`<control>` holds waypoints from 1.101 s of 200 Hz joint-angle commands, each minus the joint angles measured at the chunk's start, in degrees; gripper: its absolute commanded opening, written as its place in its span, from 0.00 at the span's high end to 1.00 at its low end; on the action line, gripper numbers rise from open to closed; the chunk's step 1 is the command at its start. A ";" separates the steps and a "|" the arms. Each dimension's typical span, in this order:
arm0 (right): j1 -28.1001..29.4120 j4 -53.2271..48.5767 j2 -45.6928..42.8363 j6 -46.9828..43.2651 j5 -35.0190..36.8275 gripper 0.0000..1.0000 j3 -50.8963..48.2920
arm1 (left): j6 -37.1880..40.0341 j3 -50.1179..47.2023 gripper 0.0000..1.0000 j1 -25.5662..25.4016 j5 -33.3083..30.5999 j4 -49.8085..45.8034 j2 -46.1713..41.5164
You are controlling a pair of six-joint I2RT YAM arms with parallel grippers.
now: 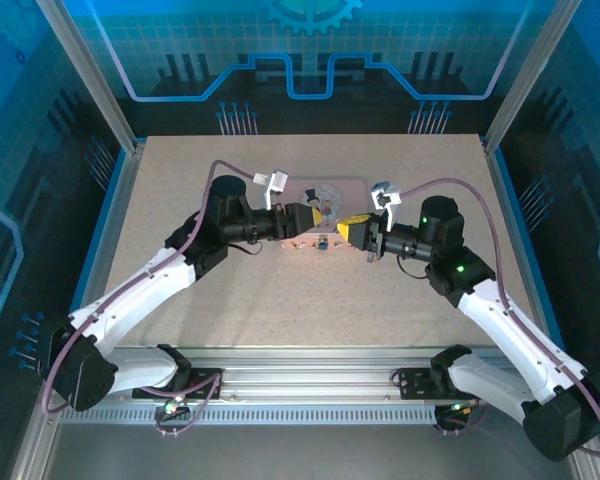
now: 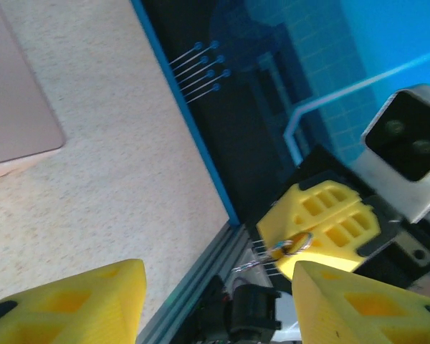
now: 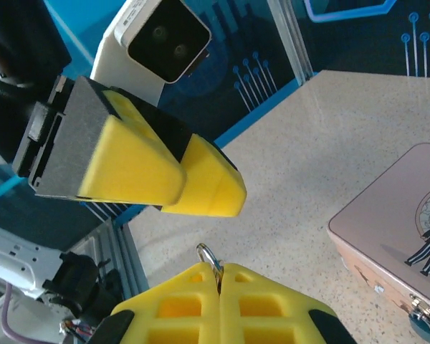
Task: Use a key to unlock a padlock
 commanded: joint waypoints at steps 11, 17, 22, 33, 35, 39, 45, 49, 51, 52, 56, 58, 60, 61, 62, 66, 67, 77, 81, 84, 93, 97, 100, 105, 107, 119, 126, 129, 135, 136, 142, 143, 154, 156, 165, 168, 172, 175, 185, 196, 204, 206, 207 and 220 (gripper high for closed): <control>-0.62 13.07 -2.15 10.74 2.08 1.00 -2.73 | -6.15 -1.94 0.51 0.26 7.01 18.52 1.42; -0.55 13.75 -2.42 11.75 2.46 1.00 -3.08 | -7.04 -2.11 0.53 0.18 7.81 20.48 1.93; -0.52 14.65 -2.60 12.56 2.58 1.00 -3.37 | -7.67 -2.14 0.54 0.09 8.61 22.01 2.37; -0.52 16.50 -3.03 13.76 2.90 1.00 -3.86 | -8.37 -2.02 0.55 -0.22 9.50 23.89 3.18; -0.52 16.64 -3.10 13.94 2.99 1.00 -3.92 | -8.44 -1.98 0.55 -0.26 9.59 24.00 3.27; -0.51 17.06 -3.22 14.29 2.94 1.00 -3.98 | -8.37 -1.87 0.55 -0.41 9.76 24.18 3.48; -0.52 17.28 -3.32 14.39 2.95 1.00 -3.94 | -8.24 -1.64 0.55 -0.68 9.99 24.29 3.80; -0.47 17.17 -3.47 14.50 3.14 1.00 -3.80 | -8.15 -1.49 0.55 -0.84 10.18 24.37 3.91; -0.44 17.16 -3.54 14.52 3.19 1.00 -3.76 | -8.14 -1.49 0.55 -0.87 10.31 24.43 3.98; -0.43 17.16 -3.56 14.63 3.24 1.00 -3.75 | -8.14 -1.47 0.55 -0.92 10.33 24.51 4.01; -0.43 17.41 -3.66 14.81 3.21 1.00 -3.87 | -8.18 -1.43 0.55 -1.07 10.43 24.75 4.11; -0.43 17.53 -3.74 14.95 3.20 1.00 -3.82 | -8.17 -1.44 0.55 -1.13 10.50 24.87 4.16; -0.43 17.58 -3.80 15.03 3.20 1.00 -3.83 | -8.19 -1.44 0.55 -1.16 10.59 25.04 4.20; -0.43 17.59 -3.83 15.06 3.20 1.00 -3.83 | -8.25 -1.44 0.55 -1.15 10.60 25.08 4.25; -0.43 17.59 -3.84 15.07 3.25 1.00 -3.78 | -8.28 -1.44 0.55 -1.15 10.65 25.19 4.27; -0.43 17.60 -4.00 15.08 3.35 1.00 -3.70 | -8.27 -1.44 0.55 -1.34 10.79 25.49 4.39; -0.43 17.60 -4.01 15.13 3.37 1.00 -3.72 | -8.25 -1.44 0.55 -1.33 10.83 25.53 4.39; -0.45 17.93 -4.44 15.62 3.68 1.00 -3.70 | -8.38 -1.35 0.55 -1.58 11.11 25.57 4.54; -0.43 17.95 -4.52 15.70 3.70 1.00 -3.59 | -8.36 -1.28 0.55 -1.72 11.22 25.62 4.61; -0.43 17.99 -4.62 15.82 3.65 1.00 -3.48 | -8.36 -1.27 0.55 -1.82 11.30 25.64 4.63; -0.43 18.12 -4.64 16.17 3.56 1.00 -3.28 | -8.40 -1.18 0.55 -2.04 11.53 25.77 4.77; -0.43 18.05 -4.64 16.22 3.55 1.00 -3.22 | -8.40 -1.17 0.56 -2.16 11.68 26.07 4.86; -0.38 18.04 -4.64 16.25 3.51 1.00 -3.21 | -8.47 -1.17 0.57 -2.27 11.81 26.35 4.90; -0.45 18.16 -4.64 16.31 3.55 1.00 -3.21 | -8.68 -1.15 0.58 -2.44 12.08 26.93 4.95; -0.43 18.20 -4.64 16.27 3.55 1.00 -3.21 | -8.73 -1.10 0.58 -2.52 12.17 27.15 5.06; -0.39 18.28 -4.88 16.35 3.77 1.00 -3.34 | -9.02 -1.00 0.60 -2.81 12.98 28.38 5.22; -0.35 18.66 -5.07 16.39 3.90 1.00 -3.47 | -9.20 -0.82 0.60 -2.91 13.35 28.98 5.27; -0.30 18.79 -5.16 16.41 3.84 1.00 -3.46 | -9.21 -0.81 0.61 -2.98 13.48 29.06 5.34; -0.25 18.83 -5.25 16.51 3.90 1.00 -3.47 | -9.12 -0.61 0.62 -3.05 13.80 29.10 5.43; -0.25 18.83 -5.26 16.50 3.91 1.00 -3.47 | -9.11 -0.58 0.62 -3.06 13.83 29.09 5.44; -0.33 18.90 -5.41 16.63 3.88 1.00 -3.39 | -9.11 -0.48 0.63 -3.16 13.92 28.99 5.53; -0.29 18.95 -5.42 16.69 3.89 1.00 -3.35 | -9.11 -0.47 0.63 -3.16 13.98 28.95 5.57; -0.17 19.35 -5.52 16.86 3.86 1.00 -3.46 | -9.11 -0.23 0.64 -3.18 14.29 28.89 5.65; -0.17 19.29 -5.57 16.91 3.90 1.00 -3.39 | -9.06 -0.21 0.64 -3.30 14.30 28.83 5.69; -0.09 19.16 -5.70 16.97 3.91 1.00 -3.37 | -9.09 -0.14 0.65 -3.33 14.34 28.69 5.66; -0.10 19.25 -5.70 17.01 3.91 1.00 -3.32 | -9.07 -0.12 0.65 -3.31 14.39 28.65 5.70; -0.08 19.20 -5.78 16.97 3.98 1.00 -3.34 | -9.00 -0.12 0.65 -3.30 14.34 28.63 5.66; -0.12 19.11 -5.79 16.96 3.99 1.00 -3.38 | -8.95 -0.09 0.66 -3.33 14.30 28.57 5.58; -0.05 19.24 -5.79 17.07 3.70 1.00 -3.33 | -8.69 0.05 0.66 -3.34 14.23 28.40 5.62; 0.01 19.51 -5.79 17.30 3.16 1.00 -3.34 | -8.33 0.44 0.64 -3.34 14.05 27.42 5.70; 0.08 19.51 -5.85 17.29 3.03 1.00 -3.37 | -8.02 0.66 0.63 -3.34 14.04 26.77 5.86; 0.05 19.52 -5.93 17.31 3.07 1.00 -3.38 | -7.93 0.71 0.63 -3.34 14.00 26.72 5.88; 0.07 19.53 -5.95 17.34 3.09 1.00 -3.34 | -7.90 0.69 0.63 -3.30 14.02 26.76 5.92; 0.10 19.27 -6.27 17.16 3.20 1.00 -3.37 | -8.06 0.93 0.63 -3.33 14.03 26.88 6.05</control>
